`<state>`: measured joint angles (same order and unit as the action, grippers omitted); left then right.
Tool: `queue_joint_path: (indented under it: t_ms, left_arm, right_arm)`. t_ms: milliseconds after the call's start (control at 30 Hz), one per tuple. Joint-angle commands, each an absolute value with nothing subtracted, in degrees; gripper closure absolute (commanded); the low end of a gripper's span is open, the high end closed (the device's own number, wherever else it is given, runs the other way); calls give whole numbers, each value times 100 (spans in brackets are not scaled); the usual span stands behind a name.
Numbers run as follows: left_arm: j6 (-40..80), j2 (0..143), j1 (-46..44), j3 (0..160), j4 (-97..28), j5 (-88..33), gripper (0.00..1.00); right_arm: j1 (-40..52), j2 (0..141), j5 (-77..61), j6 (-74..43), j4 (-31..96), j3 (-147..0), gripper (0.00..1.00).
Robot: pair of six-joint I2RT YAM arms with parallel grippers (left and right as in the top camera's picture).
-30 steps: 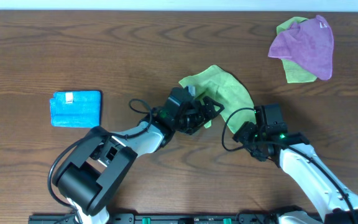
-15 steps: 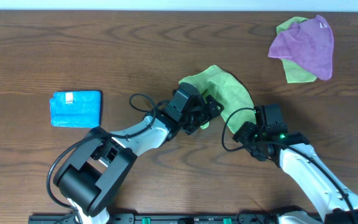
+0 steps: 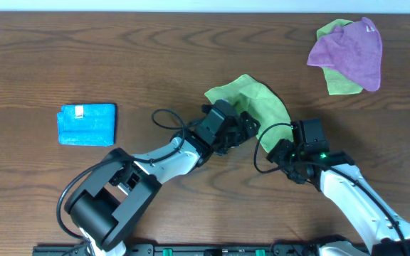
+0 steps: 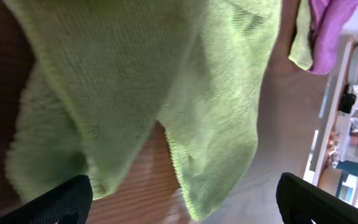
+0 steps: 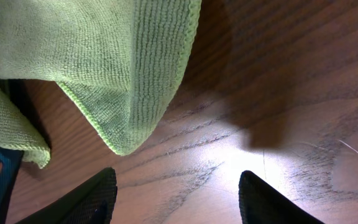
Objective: Fold the cloth
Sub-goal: 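Grasp the green cloth's left corner with the left gripper, then pull the cloth corners apart with both grippers to stretch it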
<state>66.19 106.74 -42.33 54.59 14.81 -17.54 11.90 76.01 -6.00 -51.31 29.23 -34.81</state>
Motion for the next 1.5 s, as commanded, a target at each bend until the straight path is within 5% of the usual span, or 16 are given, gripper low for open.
queue_joint_path:
  t_ms: [0,467,533,733,767,1467]
  left_arm:
    - [6650,10753,-4244,5557,1525,-1553,4]
    - [7096,11190,-4359,5557,2023,-1358,0]
    - [7126,11281,-4364,5557,2167,-1455,9]
    - [7142,11281,-4344,5557,2174,-1479,92]
    - [7142,11279,-4329,5557,2176,-1511,94]
    - [5881,10300,-2274,5601,1500,-3804,94]
  right_arm:
    - [1164,7618,-582,-5050,2915,-3459,37]
    - [1164,7618,-585,-5004,2967,-3459,38]
    - [1164,7618,-585,-5004,3020,-3459,38]
    - [1164,7618,-582,-4860,3127,-3459,39]
    - [1164,7618,-582,-4860,3127,-3459,39]
    - [1166,7467,-998,-4753,3389,-3459,43]
